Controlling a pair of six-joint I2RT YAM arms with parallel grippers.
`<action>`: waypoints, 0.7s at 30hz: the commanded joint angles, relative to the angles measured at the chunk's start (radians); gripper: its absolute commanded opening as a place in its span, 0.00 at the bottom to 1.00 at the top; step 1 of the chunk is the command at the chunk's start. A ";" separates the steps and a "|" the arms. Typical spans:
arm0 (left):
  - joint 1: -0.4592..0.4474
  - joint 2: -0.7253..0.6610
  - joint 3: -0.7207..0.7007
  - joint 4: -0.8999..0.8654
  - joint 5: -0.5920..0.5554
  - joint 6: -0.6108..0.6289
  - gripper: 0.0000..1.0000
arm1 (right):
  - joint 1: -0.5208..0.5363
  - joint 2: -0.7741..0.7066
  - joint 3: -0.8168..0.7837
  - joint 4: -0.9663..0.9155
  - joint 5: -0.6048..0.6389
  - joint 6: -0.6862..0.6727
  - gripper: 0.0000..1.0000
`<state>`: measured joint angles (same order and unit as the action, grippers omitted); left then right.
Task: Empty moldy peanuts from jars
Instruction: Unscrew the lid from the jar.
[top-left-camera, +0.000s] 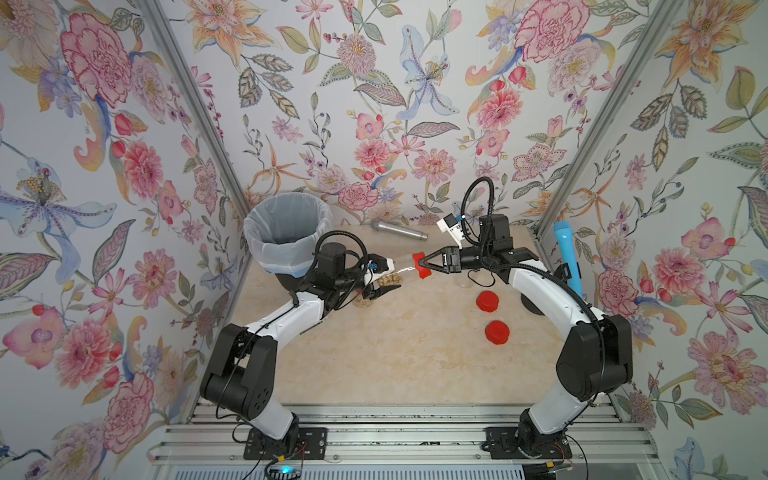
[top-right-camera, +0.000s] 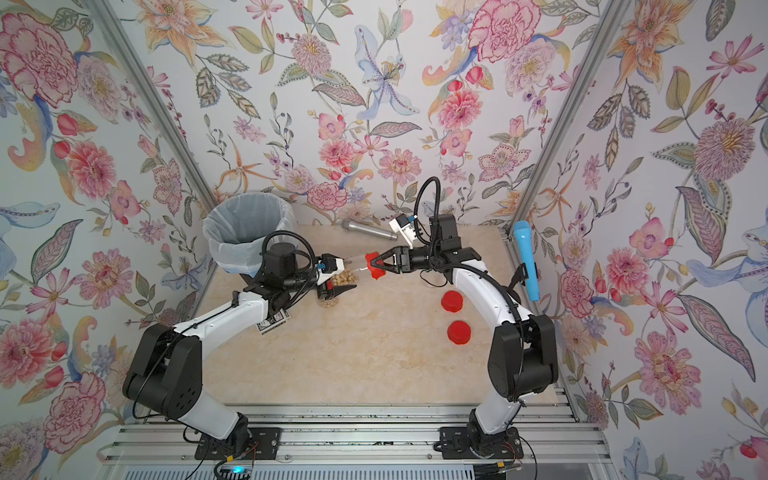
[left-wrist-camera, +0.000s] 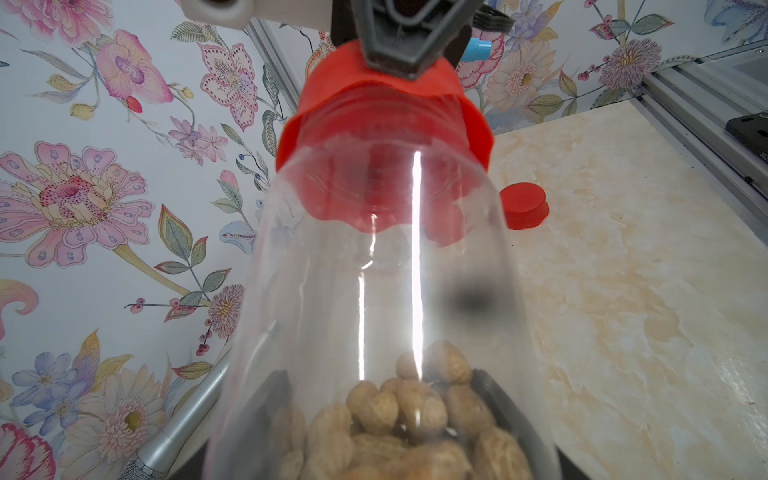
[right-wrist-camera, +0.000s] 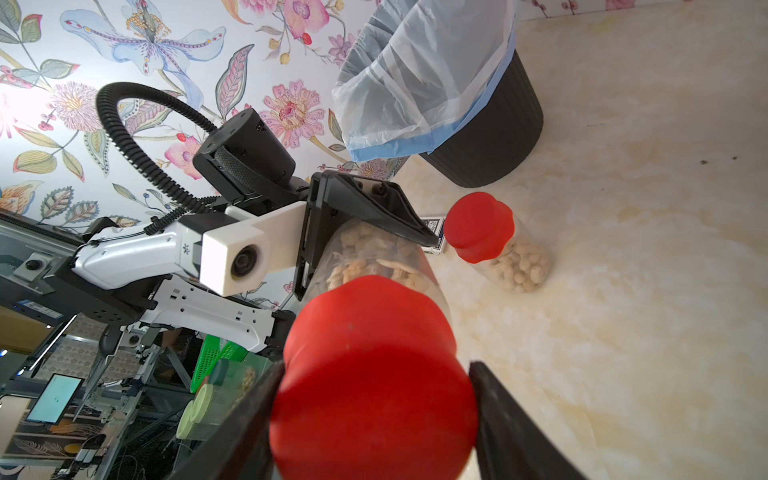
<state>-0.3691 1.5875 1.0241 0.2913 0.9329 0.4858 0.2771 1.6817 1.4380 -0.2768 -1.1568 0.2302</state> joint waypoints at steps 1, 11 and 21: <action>0.022 -0.014 0.014 -0.059 -0.018 0.017 0.11 | -0.038 -0.006 0.066 -0.007 -0.111 -0.090 0.54; 0.025 -0.015 0.012 -0.036 -0.044 -0.003 0.12 | -0.084 -0.028 0.013 -0.045 0.088 -0.064 0.55; 0.064 -0.101 0.044 -0.099 -0.096 0.010 0.12 | -0.078 -0.048 -0.204 -0.189 0.525 -0.033 0.54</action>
<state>-0.3214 1.5330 1.0286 0.2131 0.8577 0.4870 0.1677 1.6630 1.2774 -0.3920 -0.8097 0.1822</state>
